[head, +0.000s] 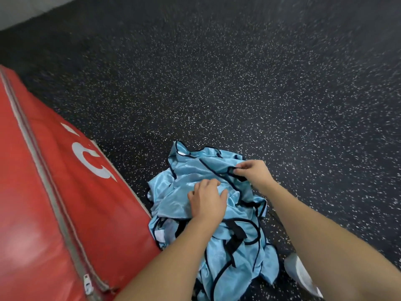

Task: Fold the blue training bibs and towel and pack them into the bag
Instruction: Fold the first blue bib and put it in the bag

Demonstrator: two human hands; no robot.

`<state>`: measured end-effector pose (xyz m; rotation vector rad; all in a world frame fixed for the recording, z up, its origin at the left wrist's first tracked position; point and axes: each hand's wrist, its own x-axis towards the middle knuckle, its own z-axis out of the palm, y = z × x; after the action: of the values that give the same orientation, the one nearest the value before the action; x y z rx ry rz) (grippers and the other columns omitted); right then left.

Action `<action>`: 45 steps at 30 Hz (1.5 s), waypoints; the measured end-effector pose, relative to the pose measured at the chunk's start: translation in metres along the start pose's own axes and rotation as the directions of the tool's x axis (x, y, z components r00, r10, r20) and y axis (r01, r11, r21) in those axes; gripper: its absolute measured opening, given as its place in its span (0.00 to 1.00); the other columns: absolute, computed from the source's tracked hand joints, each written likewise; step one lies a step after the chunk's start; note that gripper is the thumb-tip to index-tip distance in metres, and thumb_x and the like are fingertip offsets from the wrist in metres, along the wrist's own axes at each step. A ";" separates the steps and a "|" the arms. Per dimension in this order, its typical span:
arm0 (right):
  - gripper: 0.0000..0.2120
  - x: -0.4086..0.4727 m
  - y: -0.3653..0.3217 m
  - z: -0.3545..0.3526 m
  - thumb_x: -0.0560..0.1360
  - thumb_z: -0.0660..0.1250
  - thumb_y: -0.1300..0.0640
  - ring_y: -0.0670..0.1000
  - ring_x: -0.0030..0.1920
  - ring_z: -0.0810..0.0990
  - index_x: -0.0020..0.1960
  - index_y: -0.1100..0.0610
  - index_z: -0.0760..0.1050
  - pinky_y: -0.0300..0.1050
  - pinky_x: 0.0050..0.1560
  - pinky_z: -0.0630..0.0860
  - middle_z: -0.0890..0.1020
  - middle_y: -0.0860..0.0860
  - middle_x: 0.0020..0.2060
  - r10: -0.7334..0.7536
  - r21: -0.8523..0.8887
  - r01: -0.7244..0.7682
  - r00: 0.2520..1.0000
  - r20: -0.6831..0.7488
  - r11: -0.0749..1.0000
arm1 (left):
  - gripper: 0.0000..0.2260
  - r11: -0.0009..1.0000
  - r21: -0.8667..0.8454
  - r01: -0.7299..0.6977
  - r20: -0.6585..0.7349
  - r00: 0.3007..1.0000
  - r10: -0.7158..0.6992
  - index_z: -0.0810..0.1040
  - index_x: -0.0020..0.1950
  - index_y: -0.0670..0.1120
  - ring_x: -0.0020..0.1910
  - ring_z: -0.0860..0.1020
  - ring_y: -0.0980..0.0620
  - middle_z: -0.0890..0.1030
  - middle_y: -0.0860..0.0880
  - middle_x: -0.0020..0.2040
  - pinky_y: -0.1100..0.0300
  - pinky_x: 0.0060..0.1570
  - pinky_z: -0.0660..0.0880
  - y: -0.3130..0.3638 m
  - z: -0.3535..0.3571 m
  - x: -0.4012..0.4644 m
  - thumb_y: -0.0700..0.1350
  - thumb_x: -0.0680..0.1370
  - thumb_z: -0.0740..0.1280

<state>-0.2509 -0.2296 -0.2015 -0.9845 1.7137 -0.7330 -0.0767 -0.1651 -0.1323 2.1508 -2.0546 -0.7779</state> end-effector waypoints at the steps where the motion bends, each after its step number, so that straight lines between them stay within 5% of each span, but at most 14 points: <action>1: 0.05 -0.007 -0.006 -0.006 0.69 0.81 0.57 0.51 0.41 0.85 0.41 0.54 0.85 0.49 0.50 0.82 0.87 0.51 0.39 -0.015 0.015 0.014 1.000 0.023 1.000 | 0.17 1.000 0.005 0.005 -0.003 1.000 -0.005 0.74 0.68 0.53 0.68 0.69 0.49 0.75 0.53 0.67 0.49 0.68 0.63 0.001 -0.006 -0.005 0.57 0.82 0.62; 5: 0.04 -0.033 -0.034 -0.023 0.70 0.80 0.55 0.48 0.39 0.82 0.42 0.55 0.87 0.45 0.46 0.81 0.87 0.50 0.38 -0.105 0.060 0.105 0.994 0.004 0.993 | 0.18 1.000 0.016 0.006 -0.033 0.999 -0.005 0.73 0.69 0.53 0.68 0.69 0.49 0.74 0.52 0.67 0.49 0.68 0.63 0.005 -0.032 -0.024 0.58 0.82 0.62; 9: 0.03 -0.050 -0.049 -0.027 0.72 0.78 0.53 0.48 0.37 0.81 0.42 0.52 0.86 0.49 0.47 0.83 0.87 0.48 0.36 -0.089 -0.078 0.084 0.995 -0.056 0.993 | 0.19 1.000 0.009 -0.021 -0.071 0.997 0.022 0.73 0.70 0.52 0.69 0.69 0.49 0.74 0.52 0.68 0.48 0.69 0.63 0.008 -0.053 -0.041 0.58 0.82 0.62; 14: 0.05 -0.052 -0.038 -0.018 0.75 0.75 0.54 0.50 0.33 0.77 0.44 0.55 0.84 0.43 0.34 0.76 0.84 0.49 0.33 -0.048 -0.185 0.036 0.997 -0.062 0.982 | 0.20 0.999 -0.012 -0.049 -0.090 0.995 0.047 0.72 0.71 0.51 0.69 0.68 0.48 0.73 0.52 0.68 0.48 0.68 0.63 0.007 -0.052 -0.041 0.57 0.82 0.62; 21: 0.09 -0.002 -0.010 -0.008 0.76 0.72 0.52 0.52 0.38 0.81 0.52 0.56 0.82 0.51 0.46 0.81 0.85 0.55 0.39 0.032 -0.185 -0.065 0.984 -0.174 0.981 | 0.20 0.999 -0.044 -0.006 -0.023 1.000 0.005 0.72 0.71 0.52 0.68 0.69 0.48 0.73 0.51 0.68 0.48 0.67 0.64 0.000 -0.015 -0.017 0.57 0.81 0.63; 27: 0.12 0.029 0.018 0.016 0.77 0.71 0.52 0.49 0.31 0.75 0.57 0.52 0.72 0.43 0.30 0.69 0.79 0.54 0.38 0.049 -0.274 -0.091 0.986 -0.158 0.957 | 0.20 0.996 -0.091 0.017 -0.011 1.000 -0.018 0.71 0.72 0.52 0.69 0.69 0.47 0.73 0.50 0.69 0.48 0.67 0.66 0.003 0.007 0.023 0.56 0.81 0.64; 34: 0.03 0.046 0.029 0.013 0.76 0.73 0.57 0.50 0.40 0.81 0.49 0.55 0.83 0.43 0.44 0.77 0.85 0.52 0.42 0.091 -0.125 -0.116 0.977 -0.191 0.985 | 0.21 0.999 -0.040 0.014 -0.006 1.000 -0.014 0.70 0.72 0.52 0.68 0.70 0.47 0.74 0.50 0.68 0.48 0.66 0.66 -0.003 0.029 0.038 0.57 0.81 0.63; 37: 0.02 0.040 0.019 0.009 0.76 0.73 0.59 0.48 0.37 0.79 0.47 0.54 0.82 0.38 0.37 0.73 0.85 0.52 0.42 0.053 -0.053 -0.064 0.980 -0.192 0.997 | 0.21 0.999 -0.035 0.016 -0.010 1.000 -0.017 0.70 0.72 0.53 0.68 0.71 0.48 0.74 0.51 0.68 0.48 0.66 0.67 -0.004 0.026 0.035 0.57 0.81 0.64; 45: 0.07 -0.024 -0.078 -0.015 0.78 0.69 0.61 0.44 0.41 0.80 0.45 0.50 0.79 0.27 0.40 0.71 0.82 0.43 0.39 -0.261 -0.050 0.256 0.952 -0.160 0.965 | 0.20 1.000 -0.026 0.004 -0.074 0.997 -0.006 0.70 0.72 0.52 0.68 0.70 0.48 0.74 0.51 0.67 0.49 0.67 0.67 0.005 -0.040 -0.002 0.57 0.81 0.64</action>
<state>-0.2386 -0.2462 -0.1207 -1.2121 1.7589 -0.9858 -0.0658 -0.1751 -0.0951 2.1385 -1.9924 -0.7100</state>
